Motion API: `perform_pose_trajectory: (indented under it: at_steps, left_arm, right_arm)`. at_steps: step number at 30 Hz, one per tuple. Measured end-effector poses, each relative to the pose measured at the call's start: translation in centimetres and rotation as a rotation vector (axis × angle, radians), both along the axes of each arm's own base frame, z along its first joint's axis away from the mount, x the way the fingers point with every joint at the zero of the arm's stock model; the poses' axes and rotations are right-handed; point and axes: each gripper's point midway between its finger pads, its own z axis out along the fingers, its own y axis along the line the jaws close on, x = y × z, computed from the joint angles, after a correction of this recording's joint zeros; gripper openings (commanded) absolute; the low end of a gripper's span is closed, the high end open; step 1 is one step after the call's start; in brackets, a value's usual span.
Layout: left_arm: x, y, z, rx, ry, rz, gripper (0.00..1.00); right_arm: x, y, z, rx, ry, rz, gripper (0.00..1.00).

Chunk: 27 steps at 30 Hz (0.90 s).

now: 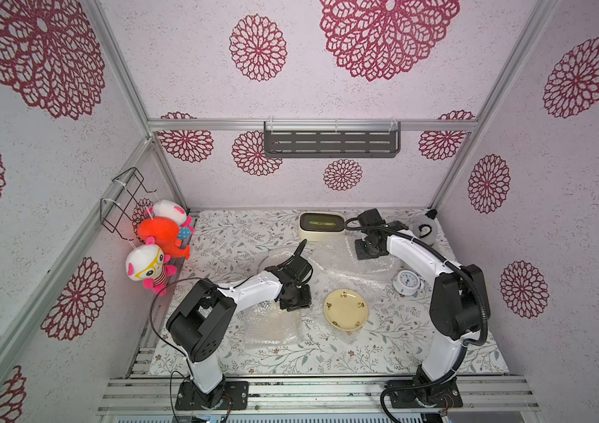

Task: Unpack dinner plates from bubble wrap
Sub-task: Unwrap the bubble wrap at the center of the board.

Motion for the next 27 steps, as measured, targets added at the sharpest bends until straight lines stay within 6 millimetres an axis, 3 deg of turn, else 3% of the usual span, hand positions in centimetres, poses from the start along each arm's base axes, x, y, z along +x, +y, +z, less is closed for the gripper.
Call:
perform_pose_trajectory:
  at_steps: [11, 20, 27]
  left_arm:
    - [0.0, -0.3, 0.4, -0.025, 0.014, -0.004, 0.41]
    - [1.8, -1.4, 4.4, -0.07, -0.049, -0.011, 0.47]
    - [2.2, -1.4, 5.9, -0.087, -0.071, -0.005, 0.49]
  right_arm:
    - [0.6, -0.2, -2.0, 0.009, 0.039, -0.002, 0.0]
    - [1.2, -0.6, -3.7, 0.016, 0.067, -0.005, 0.0]
    - [1.4, -0.8, -3.9, 0.015, 0.064, -0.005, 0.21]
